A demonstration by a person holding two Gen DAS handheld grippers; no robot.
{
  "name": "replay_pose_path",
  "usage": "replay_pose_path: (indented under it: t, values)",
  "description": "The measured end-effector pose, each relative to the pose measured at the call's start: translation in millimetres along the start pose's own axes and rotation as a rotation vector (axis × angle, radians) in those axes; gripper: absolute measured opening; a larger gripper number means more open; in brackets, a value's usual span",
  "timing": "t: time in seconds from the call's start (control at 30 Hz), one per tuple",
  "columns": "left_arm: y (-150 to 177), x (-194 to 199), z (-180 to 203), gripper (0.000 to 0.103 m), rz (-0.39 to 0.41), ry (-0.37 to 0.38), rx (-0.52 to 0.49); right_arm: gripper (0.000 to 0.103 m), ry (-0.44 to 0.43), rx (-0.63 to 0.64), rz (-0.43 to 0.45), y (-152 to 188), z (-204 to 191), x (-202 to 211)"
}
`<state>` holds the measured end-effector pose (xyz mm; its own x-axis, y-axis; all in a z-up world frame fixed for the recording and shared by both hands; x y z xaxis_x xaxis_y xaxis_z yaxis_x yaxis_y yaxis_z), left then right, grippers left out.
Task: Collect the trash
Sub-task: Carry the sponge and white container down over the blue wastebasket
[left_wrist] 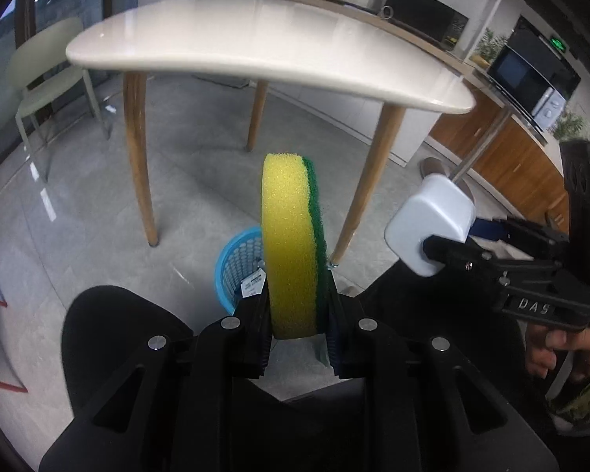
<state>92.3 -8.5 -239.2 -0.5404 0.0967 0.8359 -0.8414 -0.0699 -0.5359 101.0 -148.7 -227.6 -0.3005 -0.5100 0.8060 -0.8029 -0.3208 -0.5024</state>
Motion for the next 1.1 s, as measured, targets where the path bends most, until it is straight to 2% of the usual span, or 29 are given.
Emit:
replay_pose_path:
  t: [0.17,0.33,0.43,0.67,0.87,1.03,1.1]
  values:
    - [18,-43,-8,0.021,-0.072,-0.017,0.022,0.058,0.006,-0.064,-0.068,16,18,-41]
    - [21,-80,-15,0.021,-0.113,-0.019,0.056,0.058,0.043,-0.144,-0.149,34,42,-82]
    - [24,-99,-15,0.021,-0.139,-0.013,0.062,0.058,0.036,-0.202,-0.182,42,54,-98]
    - [23,-134,-17,0.021,-0.201,0.021,0.125,0.058,0.039,-0.249,-0.223,39,68,-133]
    - [14,-169,-15,0.021,-0.228,0.008,0.119,0.058,0.048,-0.276,-0.256,34,81,-169]
    - [16,-198,-14,0.022,-0.283,0.026,0.126,0.058,0.046,-0.306,-0.298,35,93,-198]
    - [16,-212,-18,0.022,-0.304,0.008,0.122,0.058,0.037,-0.313,-0.313,36,97,-211]
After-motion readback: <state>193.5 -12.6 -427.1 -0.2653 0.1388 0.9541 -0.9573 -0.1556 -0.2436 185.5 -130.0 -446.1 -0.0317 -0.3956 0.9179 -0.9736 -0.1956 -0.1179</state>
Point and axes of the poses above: each gripper's, at about its wrist camera, not at the fingertips, and x roughly against the way its jaws point, z to its right, y to its underside, the point moved 10 cm from there along -x, roughly the way its jaws point, and after that the axes turned 8 degrees about -y, right-handed, at the moved point
